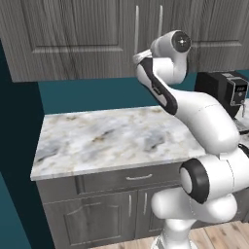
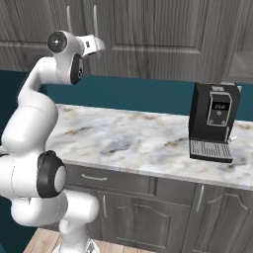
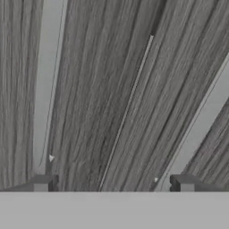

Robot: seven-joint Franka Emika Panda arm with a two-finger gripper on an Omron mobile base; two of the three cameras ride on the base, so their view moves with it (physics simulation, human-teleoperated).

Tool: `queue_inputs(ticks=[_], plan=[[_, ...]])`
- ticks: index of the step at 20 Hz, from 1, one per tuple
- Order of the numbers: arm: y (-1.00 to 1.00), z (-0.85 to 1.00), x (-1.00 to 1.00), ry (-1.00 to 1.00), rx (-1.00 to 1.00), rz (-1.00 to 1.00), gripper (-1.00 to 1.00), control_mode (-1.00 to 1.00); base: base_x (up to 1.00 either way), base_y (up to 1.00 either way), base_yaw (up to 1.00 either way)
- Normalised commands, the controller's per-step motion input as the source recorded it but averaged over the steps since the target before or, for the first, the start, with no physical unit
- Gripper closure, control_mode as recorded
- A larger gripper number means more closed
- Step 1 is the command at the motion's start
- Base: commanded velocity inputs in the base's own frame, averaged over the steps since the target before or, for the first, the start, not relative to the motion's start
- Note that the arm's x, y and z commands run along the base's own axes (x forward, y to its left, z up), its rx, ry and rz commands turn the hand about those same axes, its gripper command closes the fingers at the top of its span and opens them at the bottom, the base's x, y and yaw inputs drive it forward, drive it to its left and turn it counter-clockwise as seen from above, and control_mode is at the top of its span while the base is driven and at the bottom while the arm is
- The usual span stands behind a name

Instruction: Close all open cabinet doors.

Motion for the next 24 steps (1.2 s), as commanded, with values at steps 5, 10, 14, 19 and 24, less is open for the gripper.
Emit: queue_inputs(ticks=[5,10,14,19,24], plan=[[0.0,0.0,0.36,0.11,-0.12,-0.12,-1.0,-1.0,0.0,0.0,0.0],[0.0,-0.03,0.36,0.0,-0.02,-0.09,-1.0,-1.0,0.0,0.0,0.0],[0.0,-0.16,0.49,-0.09,0.0,-0.06,-1.0,-1.0,0.0,0.0,0.0],[0.0,-0.27,0.52,-0.25,0.0,-0.03,-1.0,-1.0,0.0,0.0,0.0],[0.0,-0.2,0.53,-0.25,0.0,-0.01,-1.0,-1.0,0.0,0.0,0.0]])
